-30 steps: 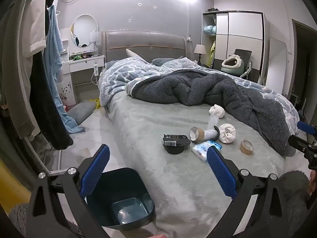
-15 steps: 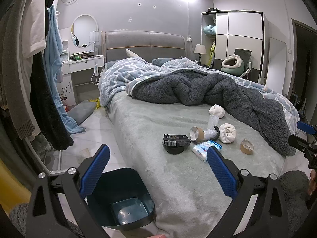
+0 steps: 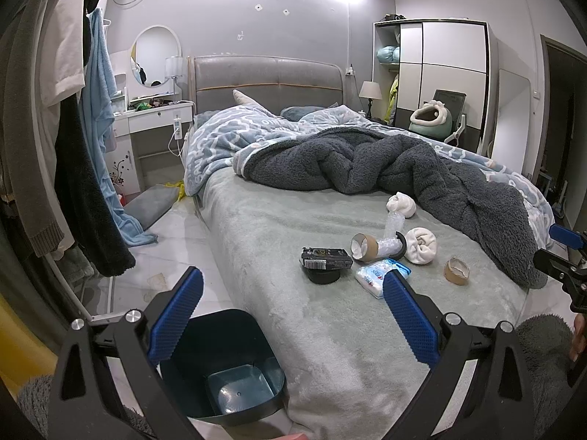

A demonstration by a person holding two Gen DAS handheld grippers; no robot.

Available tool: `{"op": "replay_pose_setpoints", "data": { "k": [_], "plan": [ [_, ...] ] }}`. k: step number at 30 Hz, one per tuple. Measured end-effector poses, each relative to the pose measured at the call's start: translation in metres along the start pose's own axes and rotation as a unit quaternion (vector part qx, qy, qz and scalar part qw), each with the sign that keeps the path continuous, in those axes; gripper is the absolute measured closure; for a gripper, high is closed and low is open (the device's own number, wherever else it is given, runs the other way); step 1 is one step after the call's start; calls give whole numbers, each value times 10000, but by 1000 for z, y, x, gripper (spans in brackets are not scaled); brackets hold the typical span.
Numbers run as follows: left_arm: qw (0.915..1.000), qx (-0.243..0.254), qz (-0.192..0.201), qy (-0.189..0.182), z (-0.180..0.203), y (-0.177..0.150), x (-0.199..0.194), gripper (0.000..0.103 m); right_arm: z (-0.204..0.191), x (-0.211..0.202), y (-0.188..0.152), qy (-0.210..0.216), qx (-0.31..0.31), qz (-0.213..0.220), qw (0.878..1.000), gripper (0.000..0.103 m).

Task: Collect trash

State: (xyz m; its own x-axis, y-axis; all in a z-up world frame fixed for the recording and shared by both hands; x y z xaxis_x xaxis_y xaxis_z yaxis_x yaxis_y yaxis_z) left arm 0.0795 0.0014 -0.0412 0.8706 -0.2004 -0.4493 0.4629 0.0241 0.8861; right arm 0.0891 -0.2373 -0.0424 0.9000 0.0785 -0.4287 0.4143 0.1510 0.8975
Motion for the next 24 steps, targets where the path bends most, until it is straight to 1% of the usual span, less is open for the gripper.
{"op": "replay_pose_setpoints", "data": {
  "k": [24],
  "plan": [
    [10000,1,-8,1,0,-1,0,3,0,1,0,5,9,-11,10000,3]
  ]
}}
Point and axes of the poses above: each gripper's, at about its wrist camera, not at the fingertips, and x roughly the way its jaws point, z to its right, y to its top, the point moved 9 cm from there along x, roughly the way its jaws point, and after that the axes turned 12 degrees about -y, right-handed, at the moved point
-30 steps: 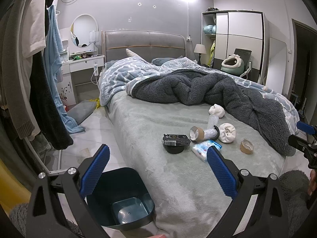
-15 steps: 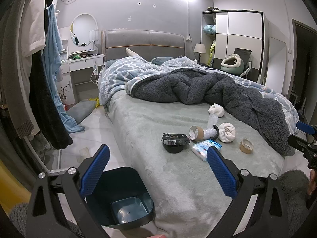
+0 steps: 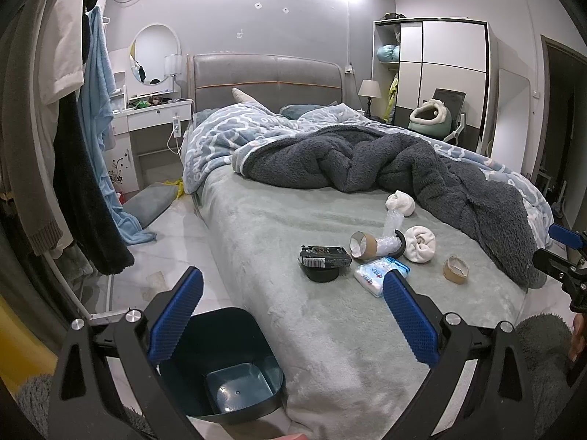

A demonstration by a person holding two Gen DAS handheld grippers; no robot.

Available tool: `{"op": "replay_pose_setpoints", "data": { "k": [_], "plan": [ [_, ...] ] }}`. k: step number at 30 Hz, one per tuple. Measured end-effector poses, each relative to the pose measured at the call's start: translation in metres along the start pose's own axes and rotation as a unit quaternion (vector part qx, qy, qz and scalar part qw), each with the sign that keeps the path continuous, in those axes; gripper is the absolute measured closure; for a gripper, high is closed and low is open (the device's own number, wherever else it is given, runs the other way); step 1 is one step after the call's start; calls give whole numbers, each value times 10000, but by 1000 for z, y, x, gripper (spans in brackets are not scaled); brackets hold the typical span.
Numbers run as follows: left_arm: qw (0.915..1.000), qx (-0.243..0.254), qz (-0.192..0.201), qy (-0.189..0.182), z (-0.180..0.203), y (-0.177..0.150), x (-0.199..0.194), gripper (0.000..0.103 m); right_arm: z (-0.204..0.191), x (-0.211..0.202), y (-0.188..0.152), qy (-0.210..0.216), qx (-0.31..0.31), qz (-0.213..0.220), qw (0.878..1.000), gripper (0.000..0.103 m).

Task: Collect trash

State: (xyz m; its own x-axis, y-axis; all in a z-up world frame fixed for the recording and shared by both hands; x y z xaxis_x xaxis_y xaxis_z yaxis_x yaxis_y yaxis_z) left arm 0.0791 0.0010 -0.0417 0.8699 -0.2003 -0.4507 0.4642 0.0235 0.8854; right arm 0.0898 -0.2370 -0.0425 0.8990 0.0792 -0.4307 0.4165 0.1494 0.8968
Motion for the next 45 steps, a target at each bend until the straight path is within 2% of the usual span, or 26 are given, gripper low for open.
{"op": "replay_pose_setpoints", "data": {
  "k": [28,36,45],
  "plan": [
    [10000,-11,-30,9,-2,-1,0,3,-1,0,1,8,-1,-15,10000,3],
    [9999,59,-80,-45,5,-17,9,3,-5,3,-5,66,-20,-121,9999,3],
    [9996,215,-78,-158,9,-13,12,3,-8,5,-5,188,-272,-351,9988,3]
  ]
}}
Point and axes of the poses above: each gripper's, at about its wrist camera, not at the fingertips, and x roughly the way its jaws point, z to its right, y to its top, the point moved 9 cm from there along x, roughly the way its jaws point, and after that the axes turned 12 degrees about -y, right-handed, at the moved point
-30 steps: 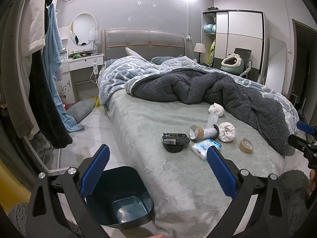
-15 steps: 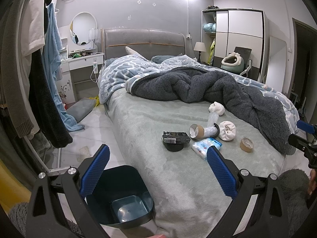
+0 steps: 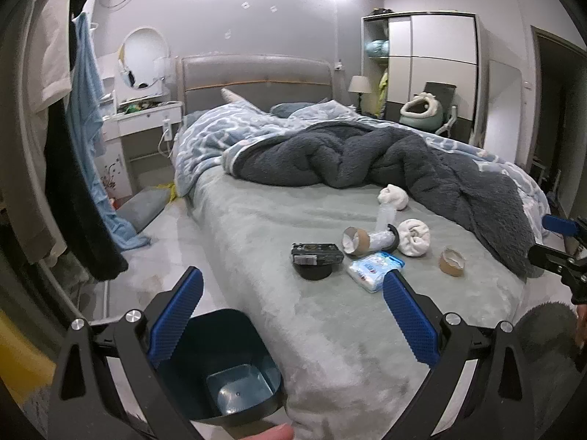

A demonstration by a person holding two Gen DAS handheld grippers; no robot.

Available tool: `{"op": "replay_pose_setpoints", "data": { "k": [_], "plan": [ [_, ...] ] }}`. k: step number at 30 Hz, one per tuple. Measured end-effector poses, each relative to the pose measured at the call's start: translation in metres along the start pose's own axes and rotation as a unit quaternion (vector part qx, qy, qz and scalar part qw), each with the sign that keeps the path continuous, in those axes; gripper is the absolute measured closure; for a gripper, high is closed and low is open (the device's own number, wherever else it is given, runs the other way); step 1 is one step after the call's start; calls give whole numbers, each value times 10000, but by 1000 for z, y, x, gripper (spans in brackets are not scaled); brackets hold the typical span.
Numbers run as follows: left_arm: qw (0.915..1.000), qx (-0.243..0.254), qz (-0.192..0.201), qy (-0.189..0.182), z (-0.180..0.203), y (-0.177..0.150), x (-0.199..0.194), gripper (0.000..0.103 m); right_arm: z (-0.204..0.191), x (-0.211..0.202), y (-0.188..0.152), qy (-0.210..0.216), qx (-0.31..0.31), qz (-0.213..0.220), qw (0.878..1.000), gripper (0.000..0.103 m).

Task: Collect trash
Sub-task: 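Move both tools toward the trash items on the bed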

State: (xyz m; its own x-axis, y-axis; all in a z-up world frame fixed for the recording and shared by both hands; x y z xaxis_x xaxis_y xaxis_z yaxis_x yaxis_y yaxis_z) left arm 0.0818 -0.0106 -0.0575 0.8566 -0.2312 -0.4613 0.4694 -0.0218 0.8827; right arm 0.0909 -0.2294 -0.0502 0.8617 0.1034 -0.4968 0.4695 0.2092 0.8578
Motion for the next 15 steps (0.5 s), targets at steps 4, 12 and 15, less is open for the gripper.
{"op": "replay_pose_setpoints", "data": {
  "k": [4,12,15],
  "plan": [
    [9998,-6,-113,-150,1,-3,11,3,-3,8,5,78,-132,-82,9998,3],
    [9985,-21,-300,-457,6,-9,31,3,-14,36,22,593,-20,-172,9981,11],
    [9984,88,-347,-448,8,-11,38,3,-17,57,25,666,-37,-244,9975,18]
  ]
}}
Point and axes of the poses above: each gripper's, at about its wrist camera, not at the fingertips, and x roughly the way its jaws point, z to its right, y to its top, the point moved 9 cm from there along x, roughly the way its jaws point, and after that the axes turned 12 degrees about -y, right-handed, at the moved point
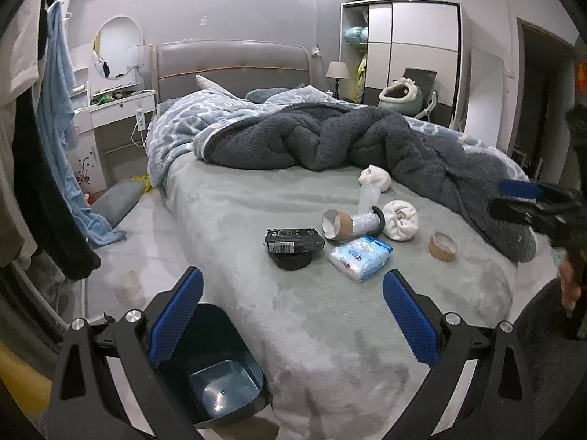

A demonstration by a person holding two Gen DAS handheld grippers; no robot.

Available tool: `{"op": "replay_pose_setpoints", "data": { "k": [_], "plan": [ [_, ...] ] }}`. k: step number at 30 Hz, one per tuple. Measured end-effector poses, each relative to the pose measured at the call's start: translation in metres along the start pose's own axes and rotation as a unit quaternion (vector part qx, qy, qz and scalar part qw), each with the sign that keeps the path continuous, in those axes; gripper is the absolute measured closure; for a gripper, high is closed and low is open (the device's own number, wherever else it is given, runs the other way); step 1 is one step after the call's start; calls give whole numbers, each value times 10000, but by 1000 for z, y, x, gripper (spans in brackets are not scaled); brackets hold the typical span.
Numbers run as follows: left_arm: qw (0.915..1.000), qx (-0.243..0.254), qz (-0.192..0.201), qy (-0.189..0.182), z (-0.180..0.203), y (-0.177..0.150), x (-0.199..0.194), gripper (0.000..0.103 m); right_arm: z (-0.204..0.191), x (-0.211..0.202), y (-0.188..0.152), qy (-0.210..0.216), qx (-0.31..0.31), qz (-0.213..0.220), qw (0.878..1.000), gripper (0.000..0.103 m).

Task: Collect trash
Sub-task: 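Move both tools toward the trash items on the bed, then grasp the black tissue packet with the left tool while the right tool grasps the white rolled towel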

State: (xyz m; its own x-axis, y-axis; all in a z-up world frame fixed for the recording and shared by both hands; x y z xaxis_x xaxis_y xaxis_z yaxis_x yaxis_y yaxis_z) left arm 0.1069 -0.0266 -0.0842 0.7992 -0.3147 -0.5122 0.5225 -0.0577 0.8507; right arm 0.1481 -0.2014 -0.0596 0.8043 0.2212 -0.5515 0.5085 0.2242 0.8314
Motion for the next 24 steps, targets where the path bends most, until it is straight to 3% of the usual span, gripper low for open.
{"op": "replay_pose_setpoints", "data": {
  "k": [11,24],
  "plan": [
    [9998,23,-144,-168,-8,1,32,5,19,84,-5,143,-57,-466,9988,30],
    [9986,-213,-430,-216,-29,5,86,8,28,138,-12,386,-199,-1004,9940,33]
  ]
}}
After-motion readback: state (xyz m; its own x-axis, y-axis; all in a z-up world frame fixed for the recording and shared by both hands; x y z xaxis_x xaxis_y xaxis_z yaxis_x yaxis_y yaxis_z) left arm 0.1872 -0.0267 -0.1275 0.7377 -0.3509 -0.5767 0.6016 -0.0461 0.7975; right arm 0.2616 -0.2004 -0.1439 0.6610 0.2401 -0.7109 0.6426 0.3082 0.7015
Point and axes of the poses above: each gripper's, at about its wrist camera, not at the fingertips, and x roughly the way its jaws point, z to its right, y to its top, the point moved 9 cm from there along x, roughly the way its jaws point, and after that the axes turned 12 degrees about -y, right-handed, at the moved point
